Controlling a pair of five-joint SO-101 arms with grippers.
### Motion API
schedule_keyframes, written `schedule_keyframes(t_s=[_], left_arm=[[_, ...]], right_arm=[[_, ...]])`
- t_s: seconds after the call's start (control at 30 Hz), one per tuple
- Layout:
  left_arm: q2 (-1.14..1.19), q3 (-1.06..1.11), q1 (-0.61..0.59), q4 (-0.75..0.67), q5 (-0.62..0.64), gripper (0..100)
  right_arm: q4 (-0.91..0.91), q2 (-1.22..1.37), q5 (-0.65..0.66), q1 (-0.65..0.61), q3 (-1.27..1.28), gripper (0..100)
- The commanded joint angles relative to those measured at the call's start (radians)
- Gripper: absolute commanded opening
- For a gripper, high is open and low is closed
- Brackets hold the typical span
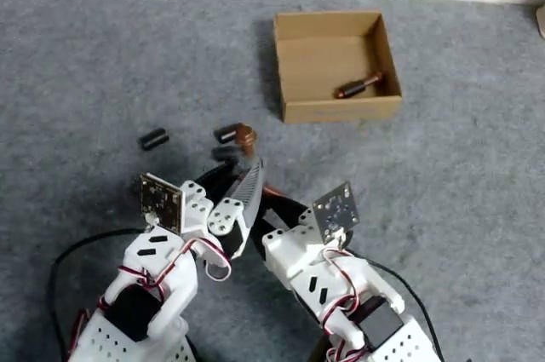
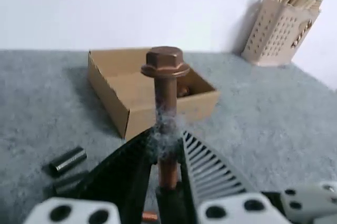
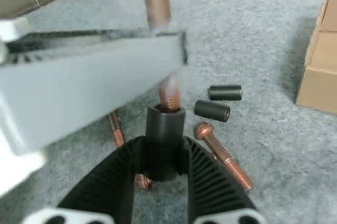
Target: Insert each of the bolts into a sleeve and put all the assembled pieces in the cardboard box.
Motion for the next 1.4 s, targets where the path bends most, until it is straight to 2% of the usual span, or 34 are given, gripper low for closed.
schedule_keyframes(t_s=[0.0,0.2,0.33,0.5,0.93,0.97,1.03,1.1,1.2,1.27,1.37], left_arm=[[-0.012,-0.010,-0.001,0.057,0.009,1],[-0.012,-0.018,0.005,0.066,0.009,1],[-0.012,-0.028,0.008,0.130,0.011,1],[-0.012,0.022,0.124,0.252,0.011,1],[-0.012,0.031,0.139,0.229,0.003,1],[-0.012,0.031,0.131,0.229,0.002,3],[-0.008,0.031,0.105,0.232,-0.002,14],[-0.004,0.033,0.084,0.238,-0.044,30],[-0.008,0.019,0.056,0.344,-0.061,52],[-0.012,-0.001,0.048,0.388,-0.061,56],[-0.012,-0.027,0.047,0.393,-0.057,52]], right_arm=[[-0.038,-0.015,0.014,-0.005,-0.033,0.4],[-0.039,-0.015,0.015,-0.002,-0.027,0.4],[-0.041,-0.015,0.040,0.015,-0.028,0.4],[-0.073,-0.015,0.051,0.033,-0.025,0.4],[-0.073,-0.015,0.051,0.035,-0.024,0.4],[-0.073,-0.015,0.052,0.035,-0.024,0.4],[-0.073,-0.015,0.052,0.035,-0.024,0.4],[-0.073,-0.015,0.051,0.035,-0.024,0.4],[-0.076,-0.015,0.051,0.035,-0.007,0.4],[-0.076,-0.015,0.051,0.035,-0.005,0.4],[-0.076,-0.015,0.051,0.033,-0.005,0.4]])
